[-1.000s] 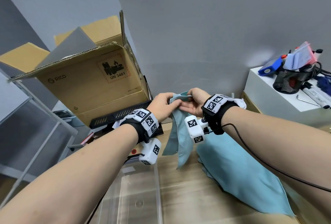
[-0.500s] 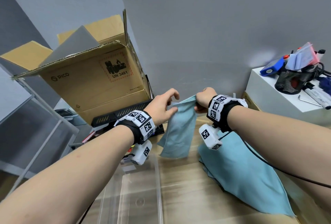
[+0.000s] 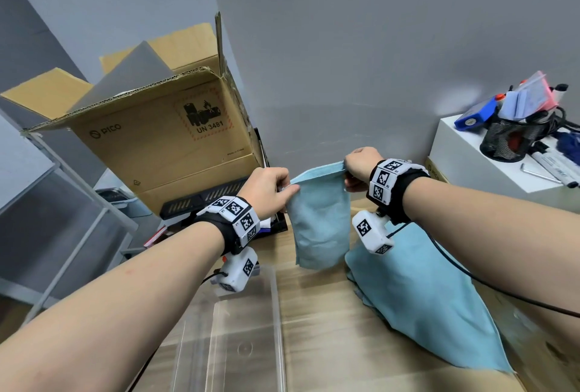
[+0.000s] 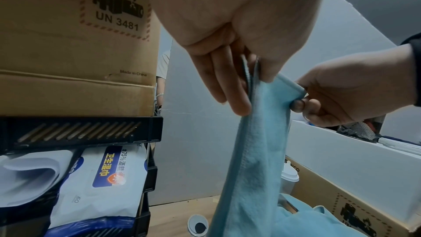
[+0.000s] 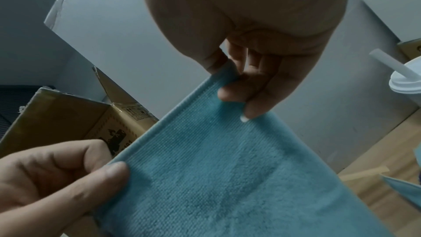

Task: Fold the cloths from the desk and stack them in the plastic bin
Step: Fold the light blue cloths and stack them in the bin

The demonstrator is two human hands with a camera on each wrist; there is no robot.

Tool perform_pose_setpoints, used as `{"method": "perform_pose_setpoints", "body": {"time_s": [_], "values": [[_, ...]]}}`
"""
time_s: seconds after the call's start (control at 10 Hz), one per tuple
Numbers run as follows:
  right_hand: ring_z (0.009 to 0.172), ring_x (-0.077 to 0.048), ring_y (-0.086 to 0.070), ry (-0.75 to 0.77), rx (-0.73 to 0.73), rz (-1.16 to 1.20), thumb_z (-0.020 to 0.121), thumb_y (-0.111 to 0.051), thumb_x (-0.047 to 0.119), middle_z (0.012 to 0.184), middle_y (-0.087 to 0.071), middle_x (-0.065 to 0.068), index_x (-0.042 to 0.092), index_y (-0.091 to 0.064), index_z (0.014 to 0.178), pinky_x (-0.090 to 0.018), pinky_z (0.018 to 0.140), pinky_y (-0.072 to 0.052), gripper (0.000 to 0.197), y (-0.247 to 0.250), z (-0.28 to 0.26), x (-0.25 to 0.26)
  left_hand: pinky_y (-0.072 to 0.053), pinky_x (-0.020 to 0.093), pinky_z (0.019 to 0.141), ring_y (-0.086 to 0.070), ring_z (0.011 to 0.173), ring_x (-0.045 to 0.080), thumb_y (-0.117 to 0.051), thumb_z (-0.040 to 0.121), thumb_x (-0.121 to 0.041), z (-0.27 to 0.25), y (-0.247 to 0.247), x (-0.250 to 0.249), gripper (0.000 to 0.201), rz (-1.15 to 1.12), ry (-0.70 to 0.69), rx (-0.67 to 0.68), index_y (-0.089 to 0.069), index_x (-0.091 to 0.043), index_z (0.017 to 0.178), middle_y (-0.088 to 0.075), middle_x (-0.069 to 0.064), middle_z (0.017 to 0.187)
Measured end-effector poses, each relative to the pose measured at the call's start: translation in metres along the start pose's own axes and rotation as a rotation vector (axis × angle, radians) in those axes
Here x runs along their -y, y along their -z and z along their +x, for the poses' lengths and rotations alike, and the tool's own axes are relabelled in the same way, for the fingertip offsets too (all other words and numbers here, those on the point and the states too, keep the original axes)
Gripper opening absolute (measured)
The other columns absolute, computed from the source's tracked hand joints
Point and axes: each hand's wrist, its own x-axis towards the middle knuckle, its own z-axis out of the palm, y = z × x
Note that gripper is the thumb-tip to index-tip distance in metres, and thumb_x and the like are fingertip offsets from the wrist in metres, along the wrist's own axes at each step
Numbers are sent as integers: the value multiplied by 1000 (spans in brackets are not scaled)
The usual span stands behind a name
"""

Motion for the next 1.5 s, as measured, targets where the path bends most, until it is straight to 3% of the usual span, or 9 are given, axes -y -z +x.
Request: {"method": "perform_pose_setpoints", "body": {"time_s": [0.2,0.5,0.7,0.9,1.0,1.2,1.3,1.4,1.5], "values": [[68,-18,-59,-8,60,11,95,-46,15,83,-53,-6,17,-43,77,-24,45,-55,19,8,10,-6,-42,30,58,-47,55,18,-67,84,-24,2,2,4,29,84,-63,-80,-47,-18,63,-49,-6,53],[38,-19,-49,-144,-99,216,81,-45,3,60,-54,-10,4,-67,82,-30,45,-53,22,7,19,3,-45,21,57,-53,55,9,-56,88,-11,4,8,-17,34,-89,16,228,-46,-16,119,-60,1,75],[36,-17,-56,-57,-89,236,81,-53,0,59,-58,-12,0,-61,82,-30,47,-56,9,-1,16,-1,-52,39,66,-66,54,24,-53,87,-11,9,10,-32,14,-180,245,536,-61,1,87,-70,12,61],[100,-27,-70,50,297,401,84,-37,-9,109,-69,-18,9,-46,113,-42,95,-50,34,-2,4,-7,-52,32,63,-63,59,30,-60,88,-10,18,7,-44,23,-486,426,409,-55,-7,66,-56,16,63],[105,-29,-69,72,320,301,85,-41,-9,114,-63,-17,8,-41,127,-43,95,-52,45,-4,0,-13,-57,30,60,-64,54,23,-61,89,-7,21,6,-50,12,-582,501,287,-56,-4,78,-63,16,62],[83,-12,-70,193,377,39,85,-67,7,92,-60,2,17,-44,106,-38,87,-52,33,-9,-4,-46,-59,42,56,-67,53,32,-52,87,8,29,7,-60,29,-702,526,17,-40,-13,103,-60,20,68],[83,-9,-63,239,431,-10,77,-76,18,85,-64,6,18,-52,106,-36,87,-52,38,-13,-5,-52,-60,41,62,-69,57,31,-49,88,8,32,12,-67,23,-716,518,-6,-61,-9,99,-64,19,69],[85,-16,-62,179,503,61,60,-55,15,82,-65,2,18,-66,94,-36,89,-52,36,-15,-8,-49,-62,39,64,-72,62,31,-54,86,4,34,15,-71,14,-751,566,-49,-66,-2,84,-66,20,72],[74,-18,-57,134,582,100,54,-42,14,76,-62,0,14,-68,93,-27,71,-49,47,-12,-11,-46,-62,42,72,-74,79,34,-60,80,1,35,20,-70,11,-790,565,-115,-69,4,86,-69,21,78]]}}
